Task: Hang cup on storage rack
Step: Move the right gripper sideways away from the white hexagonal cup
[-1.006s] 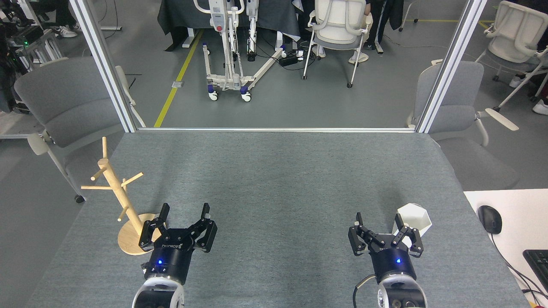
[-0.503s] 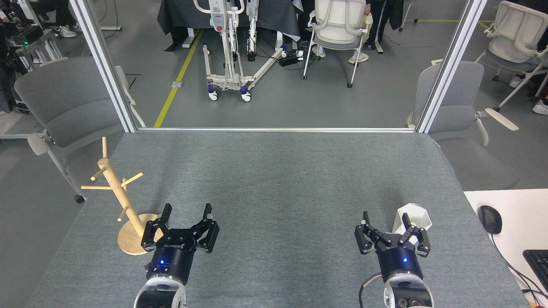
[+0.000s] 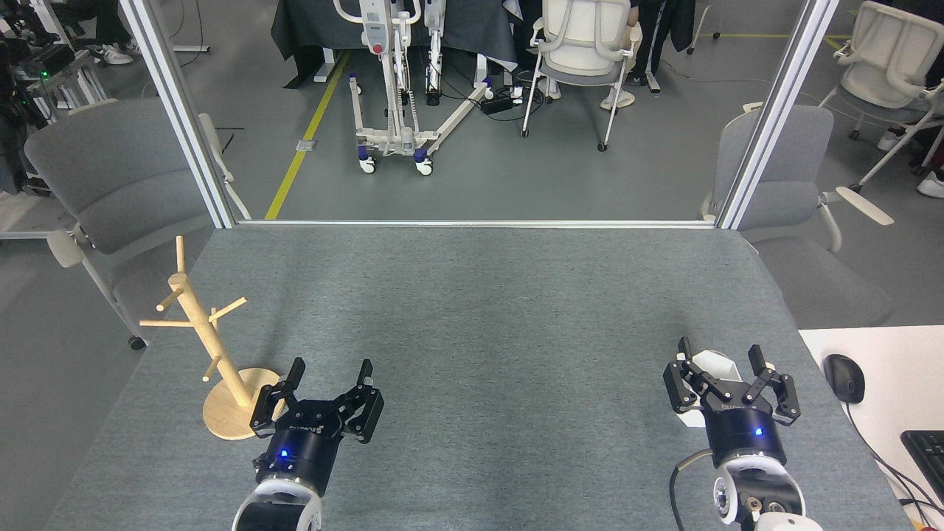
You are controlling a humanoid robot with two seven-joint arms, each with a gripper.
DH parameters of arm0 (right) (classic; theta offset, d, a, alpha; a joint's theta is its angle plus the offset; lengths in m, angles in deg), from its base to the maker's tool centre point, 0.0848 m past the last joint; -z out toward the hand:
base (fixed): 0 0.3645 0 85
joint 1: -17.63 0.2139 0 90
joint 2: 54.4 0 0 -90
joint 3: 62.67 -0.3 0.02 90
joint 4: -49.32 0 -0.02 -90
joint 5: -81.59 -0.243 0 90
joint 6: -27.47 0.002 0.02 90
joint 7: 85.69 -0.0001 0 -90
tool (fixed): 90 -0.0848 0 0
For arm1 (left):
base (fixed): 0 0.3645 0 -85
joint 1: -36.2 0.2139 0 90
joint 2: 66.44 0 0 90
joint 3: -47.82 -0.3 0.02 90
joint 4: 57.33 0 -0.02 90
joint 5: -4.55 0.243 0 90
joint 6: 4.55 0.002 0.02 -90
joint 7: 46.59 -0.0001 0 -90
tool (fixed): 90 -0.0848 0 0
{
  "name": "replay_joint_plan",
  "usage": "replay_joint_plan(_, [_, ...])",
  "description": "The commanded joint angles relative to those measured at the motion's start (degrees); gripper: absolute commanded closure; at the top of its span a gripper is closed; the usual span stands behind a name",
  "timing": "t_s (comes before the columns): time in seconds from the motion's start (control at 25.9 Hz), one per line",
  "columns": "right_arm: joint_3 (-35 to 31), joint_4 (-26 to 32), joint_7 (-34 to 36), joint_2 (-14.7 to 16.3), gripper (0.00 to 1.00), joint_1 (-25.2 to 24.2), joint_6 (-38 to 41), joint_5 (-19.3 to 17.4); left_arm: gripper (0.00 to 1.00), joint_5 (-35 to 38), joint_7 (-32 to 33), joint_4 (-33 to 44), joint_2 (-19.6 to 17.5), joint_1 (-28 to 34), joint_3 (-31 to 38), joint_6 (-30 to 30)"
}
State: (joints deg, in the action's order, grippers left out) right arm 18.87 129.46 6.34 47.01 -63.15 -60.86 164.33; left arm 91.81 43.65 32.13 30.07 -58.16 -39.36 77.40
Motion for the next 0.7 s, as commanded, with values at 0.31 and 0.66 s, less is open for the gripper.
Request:
replay_joint_plan(0.31, [-17.7,-0.7,0.3,4.5,0.01,-4.1,25.0,-4.9,0.01,0.0,0.0,-0.3,0.0,0.0,-0.9,0.0])
replay_joint_plan(0.66, [-16.4,-5.1,0.1,7.1,0.01,-8.8,22.8,-0.7,0.01,0.0,0.0,-2.0,0.1,0.0,-1.0,0.0])
